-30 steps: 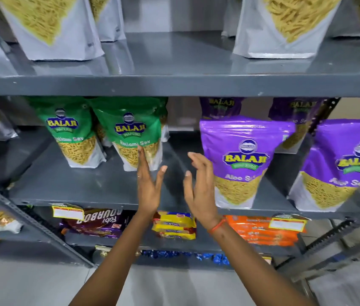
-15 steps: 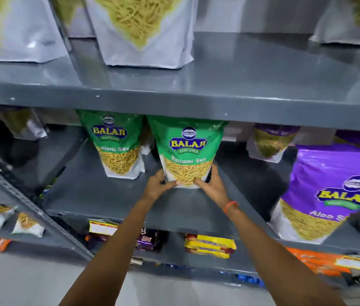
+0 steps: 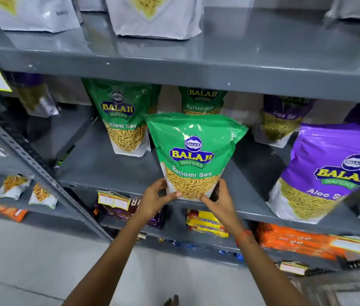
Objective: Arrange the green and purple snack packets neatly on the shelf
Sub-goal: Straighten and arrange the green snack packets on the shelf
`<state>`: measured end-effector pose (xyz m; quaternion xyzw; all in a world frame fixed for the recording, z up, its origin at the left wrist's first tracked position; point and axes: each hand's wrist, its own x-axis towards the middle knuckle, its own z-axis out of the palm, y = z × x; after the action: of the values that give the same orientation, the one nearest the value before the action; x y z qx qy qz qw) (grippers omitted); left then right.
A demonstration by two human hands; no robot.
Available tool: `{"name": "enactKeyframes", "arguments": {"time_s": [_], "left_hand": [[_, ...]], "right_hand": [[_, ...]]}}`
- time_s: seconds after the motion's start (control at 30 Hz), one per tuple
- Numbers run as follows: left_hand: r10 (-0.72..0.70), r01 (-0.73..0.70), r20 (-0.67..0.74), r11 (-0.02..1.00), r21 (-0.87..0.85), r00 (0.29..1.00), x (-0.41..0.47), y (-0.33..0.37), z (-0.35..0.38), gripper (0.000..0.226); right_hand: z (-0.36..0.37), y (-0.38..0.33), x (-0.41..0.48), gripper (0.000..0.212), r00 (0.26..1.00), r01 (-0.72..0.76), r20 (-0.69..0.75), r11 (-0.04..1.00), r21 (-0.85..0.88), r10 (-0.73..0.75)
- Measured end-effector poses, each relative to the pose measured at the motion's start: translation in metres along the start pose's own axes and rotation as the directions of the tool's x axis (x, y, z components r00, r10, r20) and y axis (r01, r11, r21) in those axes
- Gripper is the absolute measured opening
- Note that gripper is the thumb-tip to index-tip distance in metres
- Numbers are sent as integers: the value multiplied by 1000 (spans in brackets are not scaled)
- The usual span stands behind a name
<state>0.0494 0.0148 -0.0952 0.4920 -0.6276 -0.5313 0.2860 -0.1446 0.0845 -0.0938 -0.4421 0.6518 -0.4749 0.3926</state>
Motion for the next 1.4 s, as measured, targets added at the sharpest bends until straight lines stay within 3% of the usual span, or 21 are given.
{"name": "enactKeyframes", "arguments": {"time_s": [0.2, 0.33, 0.4, 0.47, 0.53, 0.6, 0.7, 0.8, 0.93, 1.07, 1.17, 1.27, 1.33, 1.4], "left_hand": [[41, -42, -41, 999, -6, 998, -8, 8, 6, 27], [11, -11, 9, 999, -46, 1000, -13, 16, 6, 48], [30, -29, 20, 998, -61, 999, -18, 22, 5, 62], [111, -116, -68, 990, -77, 992, -27, 31, 6, 69], [174, -186, -210, 982, -41, 962, -36, 40, 4, 69], [247, -266, -324, 964, -16, 913, -41, 48, -6, 60], [323, -346, -454, 938, 34, 830, -31, 52, -36, 54], [326, -345, -511, 937, 61, 795, -12, 43, -78, 57], [173, -179, -491, 983, 34, 854, 30, 5, -133, 65], [12, -6, -329, 1000, 18, 944, 74, -11, -174, 85], [34, -43, -191, 998, -42, 981, 99, -6, -188, 94], [61, -64, -83, 997, -37, 995, 116, -10, -199, 75], [63, -66, -90, 997, -34, 994, 116, -13, -201, 53], [77, -81, -86, 996, -44, 993, 106, -14, -203, 46]], "right_hand": [[-5, -7, -5, 63, 999, 14, 39, 999, -31, -13], [-4, -12, -13, 66, 999, 42, 15, 999, -30, -42], [2, -17, -23, 79, 984, 124, -115, 989, -80, -133], [9, -31, -37, 74, 897, 265, -303, 940, -214, -322], [19, -55, -50, 57, 739, 452, -397, 838, -307, -544], [38, -84, -58, 48, 623, 631, -352, 715, -301, -698], [74, -118, -57, 43, 571, 755, -212, 609, -242, -793], [118, -135, -39, 47, 629, 734, -88, 627, -262, -773], [177, -131, -5, 55, 793, 591, 66, 738, -324, -606], [209, -113, 61, 65, 974, 194, -54, 936, -293, -219], [205, -115, 101, 76, 991, -61, -127, 972, -228, 33], [204, -107, 125, 72, 998, -58, 8, 993, -100, 59], [206, -99, 128, 57, 998, -62, 22, 998, -34, 62], [207, -91, 117, 49, 998, -56, 1, 998, 13, 56]]}}
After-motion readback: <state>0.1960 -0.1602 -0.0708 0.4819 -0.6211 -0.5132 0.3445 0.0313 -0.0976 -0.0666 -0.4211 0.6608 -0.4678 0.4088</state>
